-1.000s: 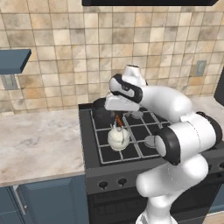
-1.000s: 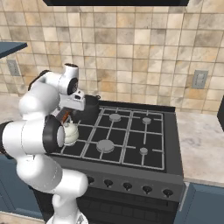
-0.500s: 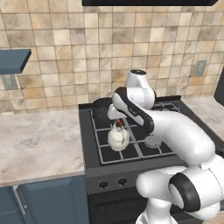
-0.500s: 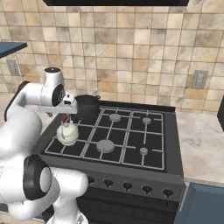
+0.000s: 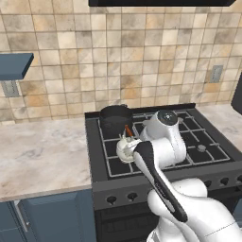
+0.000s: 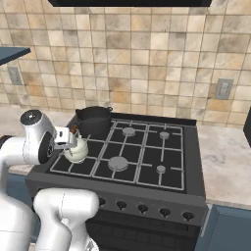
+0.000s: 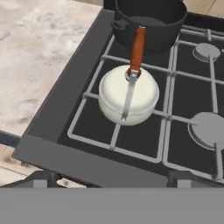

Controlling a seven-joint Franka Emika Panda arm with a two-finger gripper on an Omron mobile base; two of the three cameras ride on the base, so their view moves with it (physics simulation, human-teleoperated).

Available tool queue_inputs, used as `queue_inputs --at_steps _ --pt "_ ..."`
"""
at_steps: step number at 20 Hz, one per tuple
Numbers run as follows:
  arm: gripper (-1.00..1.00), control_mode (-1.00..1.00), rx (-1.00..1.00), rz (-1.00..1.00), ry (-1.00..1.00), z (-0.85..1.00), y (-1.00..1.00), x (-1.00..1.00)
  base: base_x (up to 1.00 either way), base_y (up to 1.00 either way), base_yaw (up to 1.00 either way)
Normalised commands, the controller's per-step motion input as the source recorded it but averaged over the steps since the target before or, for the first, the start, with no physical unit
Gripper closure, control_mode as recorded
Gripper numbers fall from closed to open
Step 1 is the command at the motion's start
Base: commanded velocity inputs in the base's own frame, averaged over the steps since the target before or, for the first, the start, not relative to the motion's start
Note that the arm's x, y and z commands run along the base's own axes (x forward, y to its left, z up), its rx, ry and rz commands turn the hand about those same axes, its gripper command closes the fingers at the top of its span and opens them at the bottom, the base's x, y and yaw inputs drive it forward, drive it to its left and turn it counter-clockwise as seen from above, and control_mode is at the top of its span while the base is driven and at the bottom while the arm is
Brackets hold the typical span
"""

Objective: Pick the kettle from the counter and place it on a stove burner. Then turn the burner on.

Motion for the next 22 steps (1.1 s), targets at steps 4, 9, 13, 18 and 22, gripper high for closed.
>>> queue_inputs --at_steps 4,9,13,18,22 --pt "-1.0 -1.0 -0.02 0.08 -0.34 -0.42 0.03 -1.0 0.0 0.0 0.0" --pt "-1.0 -1.0 0.0 0.1 -0.33 -0.61 0.1 -1.0 0.0 0.0 0.0" --pt "-1.0 -1.0 0.01 0.09 -0.22 -0.95 0.11 -0.99 0.0 0.0 0.0" --pt "-1.0 -1.0 0.0 0.14 -0.24 -0.86 0.43 -0.62 0.0 0.0 0.0" --pt "-1.0 -1.0 0.0 0.16 -0.14 -0.98 0.22 -0.49 0.0 0.0 0.0"
